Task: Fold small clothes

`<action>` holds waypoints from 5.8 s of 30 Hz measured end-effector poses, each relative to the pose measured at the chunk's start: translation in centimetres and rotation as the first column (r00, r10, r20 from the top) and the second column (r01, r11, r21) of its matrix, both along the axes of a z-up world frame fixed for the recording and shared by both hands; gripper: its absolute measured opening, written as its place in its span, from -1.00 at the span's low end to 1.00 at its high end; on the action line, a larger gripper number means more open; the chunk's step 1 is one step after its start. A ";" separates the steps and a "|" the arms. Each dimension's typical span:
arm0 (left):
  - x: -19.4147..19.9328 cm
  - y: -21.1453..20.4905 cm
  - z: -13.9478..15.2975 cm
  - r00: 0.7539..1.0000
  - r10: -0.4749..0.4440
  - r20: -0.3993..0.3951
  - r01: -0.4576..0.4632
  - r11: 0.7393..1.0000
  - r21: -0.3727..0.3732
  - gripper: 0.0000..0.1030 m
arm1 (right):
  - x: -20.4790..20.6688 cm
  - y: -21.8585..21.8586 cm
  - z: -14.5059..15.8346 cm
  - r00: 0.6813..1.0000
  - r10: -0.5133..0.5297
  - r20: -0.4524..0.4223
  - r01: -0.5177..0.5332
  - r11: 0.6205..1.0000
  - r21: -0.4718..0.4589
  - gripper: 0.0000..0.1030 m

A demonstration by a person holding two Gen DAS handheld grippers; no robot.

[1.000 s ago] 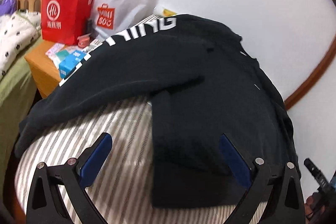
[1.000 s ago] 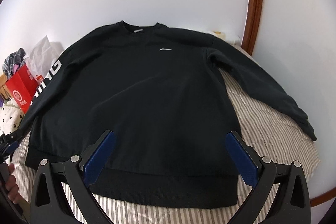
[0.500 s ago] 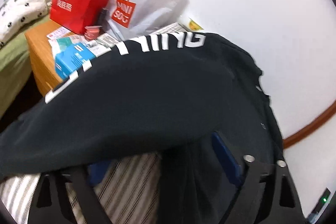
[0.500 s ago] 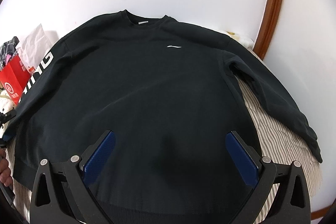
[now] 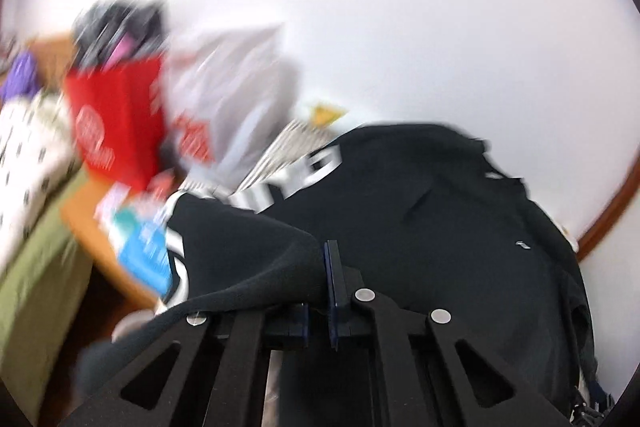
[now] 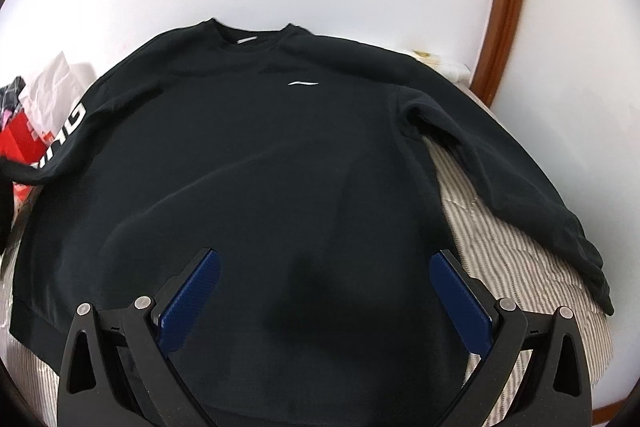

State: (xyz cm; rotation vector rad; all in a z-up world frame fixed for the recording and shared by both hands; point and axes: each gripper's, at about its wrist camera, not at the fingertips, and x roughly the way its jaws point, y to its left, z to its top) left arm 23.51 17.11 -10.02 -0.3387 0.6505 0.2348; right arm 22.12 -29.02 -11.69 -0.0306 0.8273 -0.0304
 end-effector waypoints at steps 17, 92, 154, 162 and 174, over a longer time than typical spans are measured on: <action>11.6 -25.8 -1.3 0.868 -0.483 -0.119 0.496 0.856 0.148 -0.88 | -2.6 -6.6 -0.7 0.996 -0.091 -0.020 0.091 0.996 -0.008 1.00; -23.3 -5.9 -9.3 0.927 -0.309 -0.210 0.301 0.951 -0.073 -0.63 | -15.0 -7.7 -4.0 0.995 0.046 -0.093 -0.030 0.986 0.166 -0.78; -5.5 -2.8 -7.8 0.952 -0.160 -0.260 0.180 0.982 0.051 0.23 | 14.4 0.8 4.2 0.996 -0.085 0.034 0.088 0.993 -0.082 -0.51; -3.7 -2.0 -7.2 0.957 -0.159 -0.242 0.185 0.979 0.089 0.22 | 16.4 14.6 6.0 0.959 0.275 0.066 -0.273 0.961 -0.041 -0.06; -1.1 -1.2 -7.8 0.946 -0.223 -0.235 0.247 0.966 0.078 -0.43 | 23.5 31.5 2.3 0.803 0.595 0.036 -0.596 0.800 0.066 -0.07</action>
